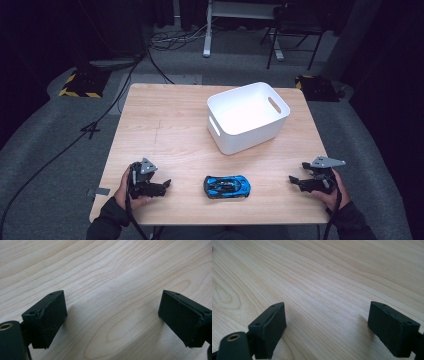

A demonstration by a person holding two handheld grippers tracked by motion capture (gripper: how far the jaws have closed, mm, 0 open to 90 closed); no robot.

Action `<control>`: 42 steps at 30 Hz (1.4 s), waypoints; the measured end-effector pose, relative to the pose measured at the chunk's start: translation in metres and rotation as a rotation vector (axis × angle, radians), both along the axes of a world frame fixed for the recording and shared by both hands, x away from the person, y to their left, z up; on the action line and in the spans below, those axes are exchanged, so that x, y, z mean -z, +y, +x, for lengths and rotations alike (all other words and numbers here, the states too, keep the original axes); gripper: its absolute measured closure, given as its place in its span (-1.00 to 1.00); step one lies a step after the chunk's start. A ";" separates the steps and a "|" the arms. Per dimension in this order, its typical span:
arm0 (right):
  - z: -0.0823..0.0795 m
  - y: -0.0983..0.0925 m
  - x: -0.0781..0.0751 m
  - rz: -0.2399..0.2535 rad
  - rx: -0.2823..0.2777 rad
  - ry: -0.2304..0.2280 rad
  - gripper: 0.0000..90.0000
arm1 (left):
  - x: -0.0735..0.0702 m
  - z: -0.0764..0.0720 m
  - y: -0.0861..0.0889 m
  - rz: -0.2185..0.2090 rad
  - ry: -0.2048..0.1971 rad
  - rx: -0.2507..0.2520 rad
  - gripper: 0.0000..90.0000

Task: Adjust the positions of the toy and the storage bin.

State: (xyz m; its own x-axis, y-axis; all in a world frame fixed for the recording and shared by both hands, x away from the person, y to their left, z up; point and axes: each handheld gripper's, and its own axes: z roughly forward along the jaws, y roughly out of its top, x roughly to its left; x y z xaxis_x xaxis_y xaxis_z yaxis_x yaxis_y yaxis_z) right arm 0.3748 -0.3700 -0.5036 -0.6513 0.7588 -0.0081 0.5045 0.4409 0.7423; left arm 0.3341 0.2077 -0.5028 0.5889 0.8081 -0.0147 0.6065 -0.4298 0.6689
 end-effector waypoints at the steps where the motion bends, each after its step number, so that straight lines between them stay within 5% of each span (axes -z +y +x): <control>1: 0.000 0.000 0.000 0.000 0.000 0.001 -0.67 | 0.000 0.000 0.000 0.000 0.000 0.000 -0.81; 10: 0.000 0.000 0.000 -0.002 -0.005 0.000 -0.67 | 0.000 -0.005 -0.036 -0.003 0.001 0.213 -0.81; 11: 0.000 0.000 0.000 -0.005 -0.005 0.000 -0.67 | 0.000 -0.008 -0.047 -0.002 0.003 0.267 -0.81; 19: 0.001 0.000 0.000 -0.005 -0.005 0.001 -0.67 | -0.001 -0.007 -0.082 0.001 0.010 0.398 -0.81; 29: 0.001 0.000 0.000 -0.005 -0.006 0.001 -0.67 | 0.001 0.001 -0.116 -0.029 0.021 0.471 -0.88; 32: 0.001 0.000 0.000 -0.005 -0.007 0.001 -0.67 | -0.001 0.004 -0.121 0.018 0.023 0.528 -0.88; 42: 0.001 0.000 0.000 -0.006 -0.007 0.001 -0.67 | -0.002 0.004 -0.140 0.025 0.021 0.594 -0.91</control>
